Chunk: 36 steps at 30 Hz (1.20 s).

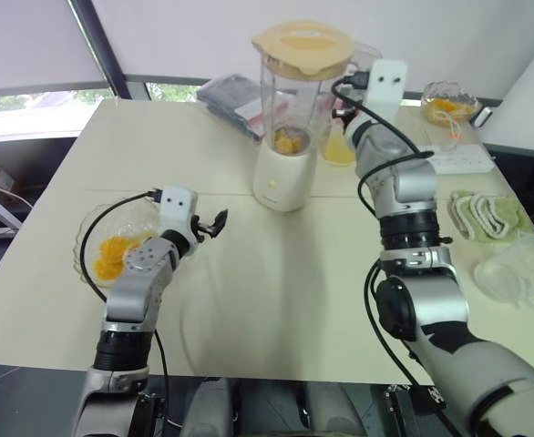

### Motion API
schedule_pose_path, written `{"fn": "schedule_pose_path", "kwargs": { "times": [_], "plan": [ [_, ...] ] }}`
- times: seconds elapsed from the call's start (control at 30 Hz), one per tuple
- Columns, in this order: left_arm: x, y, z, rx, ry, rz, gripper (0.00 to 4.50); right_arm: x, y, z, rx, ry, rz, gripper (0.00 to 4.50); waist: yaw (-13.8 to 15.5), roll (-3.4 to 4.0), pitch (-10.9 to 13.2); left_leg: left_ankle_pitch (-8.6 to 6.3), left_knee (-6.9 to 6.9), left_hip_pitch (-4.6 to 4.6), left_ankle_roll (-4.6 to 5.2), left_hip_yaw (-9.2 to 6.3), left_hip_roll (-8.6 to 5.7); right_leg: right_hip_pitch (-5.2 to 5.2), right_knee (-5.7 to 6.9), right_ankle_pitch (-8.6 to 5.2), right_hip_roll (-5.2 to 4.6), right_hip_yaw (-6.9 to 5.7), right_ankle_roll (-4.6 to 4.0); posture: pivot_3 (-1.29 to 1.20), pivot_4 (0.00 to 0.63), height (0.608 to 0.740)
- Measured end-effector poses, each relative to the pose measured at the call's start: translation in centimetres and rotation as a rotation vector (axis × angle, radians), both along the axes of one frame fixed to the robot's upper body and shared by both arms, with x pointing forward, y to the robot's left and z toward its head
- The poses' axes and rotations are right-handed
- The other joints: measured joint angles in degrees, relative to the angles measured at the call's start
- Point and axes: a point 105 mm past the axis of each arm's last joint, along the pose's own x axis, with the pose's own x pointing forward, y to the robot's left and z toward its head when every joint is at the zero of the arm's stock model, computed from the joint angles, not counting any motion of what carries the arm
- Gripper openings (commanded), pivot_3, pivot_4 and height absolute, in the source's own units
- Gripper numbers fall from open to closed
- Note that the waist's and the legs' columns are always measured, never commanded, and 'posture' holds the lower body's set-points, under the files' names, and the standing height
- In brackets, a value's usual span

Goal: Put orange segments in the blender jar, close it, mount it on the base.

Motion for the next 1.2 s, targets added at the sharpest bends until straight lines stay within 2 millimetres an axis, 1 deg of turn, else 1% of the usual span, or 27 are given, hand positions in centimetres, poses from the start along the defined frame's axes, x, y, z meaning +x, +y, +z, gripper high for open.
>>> {"fn": "schedule_pose_path", "kwargs": {
  "times": [0.2,0.27,0.3,0.33,0.37,0.4,0.47,0.63,0.73,0.8,0.9,0.97,1.03,1.1,1.17,1.2],
  "plan": [
    [0.0,-0.1,-0.1,0.002,0.012,-0.010,4.20,-0.2,-0.1,-0.2,-0.004,-0.014,0.001,0.83,0.0,-0.01,0.0,0.01,0.00,0.01,-0.01,-0.01,0.00,0.01,0.01,0.00,0.01,-0.01,0.00,0.00,0.150,0.740],
    [0.0,-0.1,-0.1,0.002,0.014,-0.014,4.25,-0.2,-0.1,-0.2,-0.006,-0.014,0.003,1.87,0.0,-0.01,0.0,0.01,0.00,0.01,-0.01,-0.02,0.00,0.01,0.01,0.00,0.01,-0.01,0.00,0.00,0.150,0.740],
    [0.0,-0.2,-0.1,0.002,0.014,-0.016,4.25,-0.2,-0.1,-0.3,-0.008,-0.011,0.003,2.16,0.0,-0.01,0.0,0.01,0.00,0.01,-0.01,-0.02,0.00,0.01,0.01,0.00,0.02,-0.02,0.00,0.00,0.150,0.740],
    [0.0,-0.2,-0.1,0.002,0.013,-0.017,4.25,-0.2,-0.2,-0.5,-0.009,-0.007,0.005,2.66,0.0,-0.01,0.0,0.01,0.00,0.01,-0.01,-0.01,0.00,0.01,0.01,0.00,0.01,-0.01,0.00,0.00,0.150,0.740],
    [0.0,-0.2,0.0,0.002,0.011,-0.019,4.25,-0.2,-0.2,-0.8,-0.009,0.000,0.005,2.98,-0.1,-0.01,0.0,0.01,0.01,0.01,-0.01,-0.01,0.00,0.01,0.01,0.00,0.01,-0.01,0.00,0.00,0.150,0.740],
    [0.1,-0.3,0.1,0.002,0.009,-0.020,4.25,-0.2,-0.3,-0.9,-0.009,0.003,0.005,3.56,-0.1,-0.01,0.0,0.02,0.01,0.01,-0.02,-0.01,0.00,0.01,0.01,0.00,0.01,-0.01,0.00,0.00,0.150,0.740],
    [0.1,-0.3,0.1,0.001,0.010,-0.021,4.25,-0.2,-0.2,-0.9,-0.012,0.003,0.011,4.35,-0.1,-0.01,0.0,0.03,0.01,0.02,-0.04,-0.02,0.00,0.01,0.02,0.00,0.03,-0.01,0.00,0.00,0.150,0.740],
    [0.1,-0.5,0.0,-0.001,0.012,-0.025,4.25,-0.3,-0.5,-0.8,-0.025,0.002,0.023,4.35,-0.1,-0.01,0.0,0.04,0.01,0.04,-0.06,-0.03,0.01,0.01,0.05,0.00,0.04,-0.01,0.00,0.00,0.150,0.740],
    [0.1,-0.6,-0.1,-0.002,0.016,-0.028,4.25,-1.1,-1.1,-1.1,-0.044,-0.003,0.027,4.35,0.0,-0.01,0.0,0.04,0.01,0.04,-0.06,-0.04,0.01,0.02,0.05,0.00,0.04,-0.01,0.00,0.00,0.150,0.740],
    [0.1,-0.6,-0.2,-0.002,0.018,-0.028,4.25,-1.8,-1.5,-1.9,-0.053,0.012,0.032,4.35,0.0,-0.01,0.0,0.04,0.01,0.04,-0.05,-0.04,0.01,0.04,0.03,0.00,0.03,-0.01,0.00,0.00,0.150,0.740],
    [0.1,-0.6,-0.2,-0.002,0.018,-0.030,4.25,-3.1,-1.8,-3.7,-0.059,0.054,0.047,4.35,0.0,-0.01,0.0,0.04,0.01,0.04,-0.05,-0.04,0.01,0.04,0.03,0.00,0.02,-0.01,0.00,0.00,0.150,0.740],
    [0.2,-0.7,-0.1,-0.002,0.016,-0.033,4.25,-4.2,-1.7,-4.9,-0.064,0.093,0.076,4.35,0.0,-0.01,0.0,0.04,0.02,0.04,-0.05,-0.04,0.01,0.03,0.05,0.00,0.04,-0.01,0.00,0.00,0.150,0.740],
    [0.3,-1.0,0.5,-0.007,0.005,-0.050,4.25,-5.4,-1.4,-5.5,-0.065,0.115,0.128,4.35,0.0,-0.01,0.0,0.05,0.04,0.04,-0.05,-0.05,0.01,0.04,0.07,0.00,0.06,-0.01,0.00,0.00,0.150,0.740],
    [0.5,-1.3,1.5,-0.031,-0.010,-0.076,4.25,-7.2,-1.3,-5.0,-0.084,0.105,0.217,4.35,0.2,-0.01,0.0,0.05,0.06,0.04,-0.05,-0.08,0.01,0.05,0.07,0.00,0.08,-0.01,0.00,0.00,0.150,0.740],
    [0.8,-1.1,2.4,-0.045,-0.020,-0.091,4.25,-8.6,-1.1,-3.8,-0.105,0.077,0.294,4.35,0.1,-0.02,0.0,0.04,0.09,0.04,-0.05,-0.08,0.02,0.07,0.05,0.00,0.11,-0.02,0.00,0.00,0.150,0.740],
    [0.9,-1.3,3.1,-0.054,-0.028,-0.114,4.25,-9.6,-1.5,-2.9,-0.126,0.056,0.334,4.35,0.2,-0.02,0.0,0.04,0.10,0.05,-0.04,-0.13,0.02,0.13,0.01,0.00,0.15,-0.02,0.00,0.00,0.150,0.740]
  ]
}}
